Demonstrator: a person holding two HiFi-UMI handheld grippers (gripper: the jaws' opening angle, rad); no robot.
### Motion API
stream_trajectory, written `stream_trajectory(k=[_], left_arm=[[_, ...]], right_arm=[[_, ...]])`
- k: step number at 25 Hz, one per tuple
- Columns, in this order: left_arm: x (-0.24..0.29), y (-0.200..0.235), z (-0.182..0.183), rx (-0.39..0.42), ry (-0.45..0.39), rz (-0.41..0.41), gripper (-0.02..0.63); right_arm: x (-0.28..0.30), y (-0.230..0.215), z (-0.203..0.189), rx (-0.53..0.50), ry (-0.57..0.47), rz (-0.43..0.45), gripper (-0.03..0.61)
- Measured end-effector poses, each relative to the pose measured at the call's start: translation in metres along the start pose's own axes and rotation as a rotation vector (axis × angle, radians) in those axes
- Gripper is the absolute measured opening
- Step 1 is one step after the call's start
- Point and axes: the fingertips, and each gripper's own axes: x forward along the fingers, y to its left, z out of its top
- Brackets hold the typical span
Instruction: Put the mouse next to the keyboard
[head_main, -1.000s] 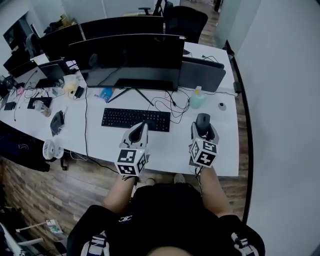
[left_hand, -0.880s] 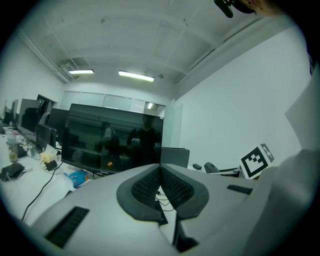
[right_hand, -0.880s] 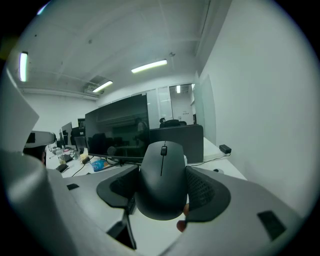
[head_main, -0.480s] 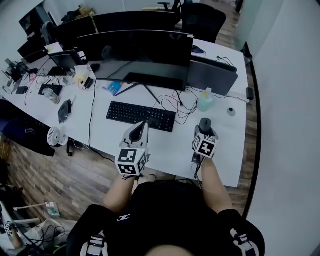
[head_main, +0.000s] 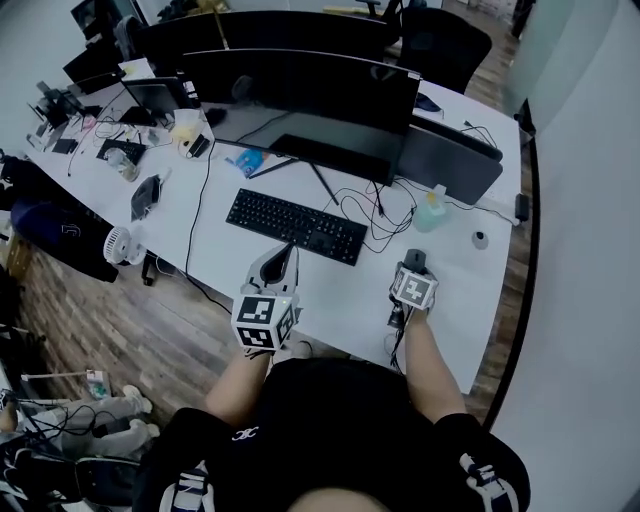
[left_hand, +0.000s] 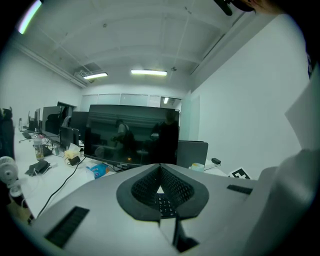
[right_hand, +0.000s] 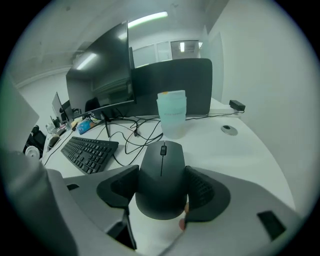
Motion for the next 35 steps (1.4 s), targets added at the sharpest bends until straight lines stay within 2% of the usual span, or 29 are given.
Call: stream_trajectory(k=[6,8,10,12,13,15,16,18,19,21,22,24,27,31,32,35], left_arm=[[-0.005,0.011,-0.002,-0.013,0.005,0.035,0.017],[-0.008,0.014,-0.004,-0.017,0.006,0.044,0.017],[-0.012,0.016,-0.007,-0.022,0.009,0.051,0.017],[-0.014,0.019,-0.009,-0.027,0.011,0.056,0.017],[-0.015,0.020,-0.009,-0.029,0.011,0.058,0.017],[-0.017,0.021,-0.009,-0.031,0.008,0.058,0.017],[-0.017,0.022,-0.009,-0.031,0.005,0.058,0.017],[-0.019,0.023,-0.008,-0.031,0.000,0.056,0.017],[-0.020,0.023,-0.008,-0.032,-0.001,0.054,0.017],[-0.021,0.022,-0.008,-0.032,-0.002,0.048,0.017],[-0.022,0.021,-0.008,-0.032,-0.003,0.043,0.017],[-0.024,0.020,-0.007,-0.032,-0.006,0.033,0.017],[-0.024,0.017,-0.004,-0.030,-0.015,0.015,0.017],[-0.025,0.012,0.002,-0.029,-0.031,-0.013,0.017],[-0.025,0.011,0.004,-0.028,-0.036,-0.019,0.017],[-0.027,0.010,0.008,-0.027,-0.049,-0.033,0.017]], right_arm=[[0.015,0.004,-0.015,0.050,0.102,-0.020,0.308],[0.019,-0.005,-0.015,0.027,0.101,-0.063,0.308],[0.024,0.002,-0.019,0.037,0.109,-0.028,0.308],[0.024,-0.007,-0.019,0.004,0.111,-0.076,0.308],[0.026,-0.004,-0.019,0.004,0.113,-0.064,0.309],[0.035,0.022,-0.019,0.037,0.111,0.058,0.310],[0.037,0.022,-0.018,0.024,0.111,0.060,0.310],[0.030,0.003,-0.015,-0.033,0.115,-0.048,0.310],[0.026,0.007,-0.014,-0.020,0.114,-0.035,0.310],[0.019,0.035,-0.015,0.068,0.111,0.097,0.313],[0.013,0.035,-0.012,0.079,0.095,0.102,0.313],[-0.003,0.019,0.007,0.030,0.019,0.028,0.310],[-0.035,0.032,0.042,-0.050,-0.157,0.077,0.238],[-0.104,0.051,0.097,-0.146,-0.469,0.097,0.039],[-0.123,0.054,0.109,-0.152,-0.537,0.099,0.012],[-0.178,0.062,0.137,-0.143,-0.697,0.135,0.012]])
